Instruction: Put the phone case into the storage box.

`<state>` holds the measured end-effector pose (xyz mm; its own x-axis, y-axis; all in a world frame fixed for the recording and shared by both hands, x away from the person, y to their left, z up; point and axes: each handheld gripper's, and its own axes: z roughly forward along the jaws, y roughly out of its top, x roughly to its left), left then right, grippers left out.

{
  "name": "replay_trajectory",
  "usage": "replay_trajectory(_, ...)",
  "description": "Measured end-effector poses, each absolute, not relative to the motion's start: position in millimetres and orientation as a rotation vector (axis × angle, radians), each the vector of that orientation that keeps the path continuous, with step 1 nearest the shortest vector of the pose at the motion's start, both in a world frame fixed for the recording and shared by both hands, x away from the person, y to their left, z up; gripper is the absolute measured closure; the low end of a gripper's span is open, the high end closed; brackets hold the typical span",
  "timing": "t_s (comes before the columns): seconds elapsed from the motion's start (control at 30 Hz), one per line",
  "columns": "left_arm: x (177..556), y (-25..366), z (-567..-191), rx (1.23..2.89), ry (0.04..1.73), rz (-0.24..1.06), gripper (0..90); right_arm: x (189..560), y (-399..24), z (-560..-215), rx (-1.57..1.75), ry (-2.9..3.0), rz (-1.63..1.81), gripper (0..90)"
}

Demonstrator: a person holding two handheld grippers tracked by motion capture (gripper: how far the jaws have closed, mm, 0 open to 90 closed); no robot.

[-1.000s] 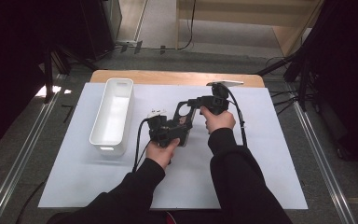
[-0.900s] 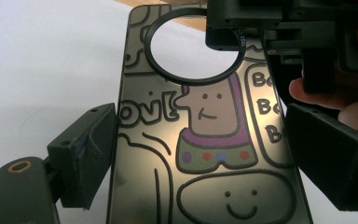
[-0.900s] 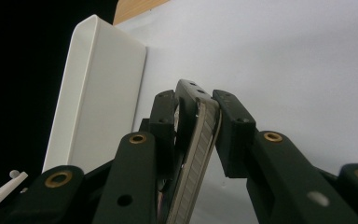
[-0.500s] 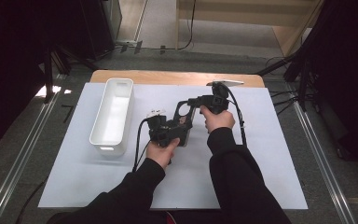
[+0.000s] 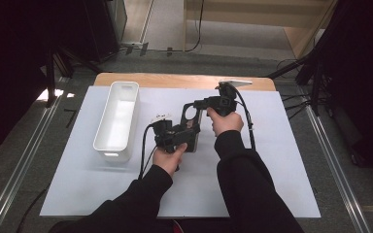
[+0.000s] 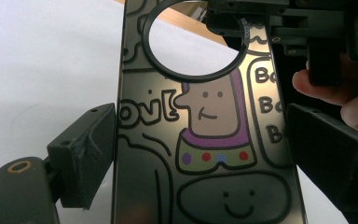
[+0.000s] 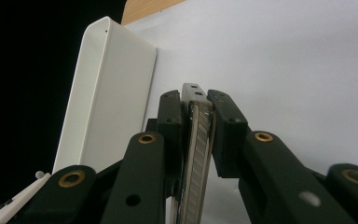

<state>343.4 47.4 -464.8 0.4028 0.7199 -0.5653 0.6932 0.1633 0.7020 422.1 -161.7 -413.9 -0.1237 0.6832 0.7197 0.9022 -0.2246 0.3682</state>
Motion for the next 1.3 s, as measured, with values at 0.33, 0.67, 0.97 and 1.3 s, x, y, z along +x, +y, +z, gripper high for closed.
replay_trajectory(0.33,343.7,47.0,-466.3,1.560,1.301,0.039,11.2,422.2,-158.3,-409.7,-1.859,-1.797,-1.270,76.9)
replay_trajectory(0.67,344.8,47.3,-467.2,1.566,1.298,0.039,11.2,422.1,-155.2,-407.2,-1.834,-1.813,-1.269,77.5)
replay_trajectory(0.97,345.6,46.7,-467.8,1.571,1.285,0.028,11.2,421.4,-156.9,-406.0,-1.831,-1.818,-1.272,77.6)
replay_trajectory(1.3,348.4,45.9,-467.7,1.590,1.280,0.000,11.0,420.3,-158.1,-404.8,-1.833,-1.833,-1.259,77.6)
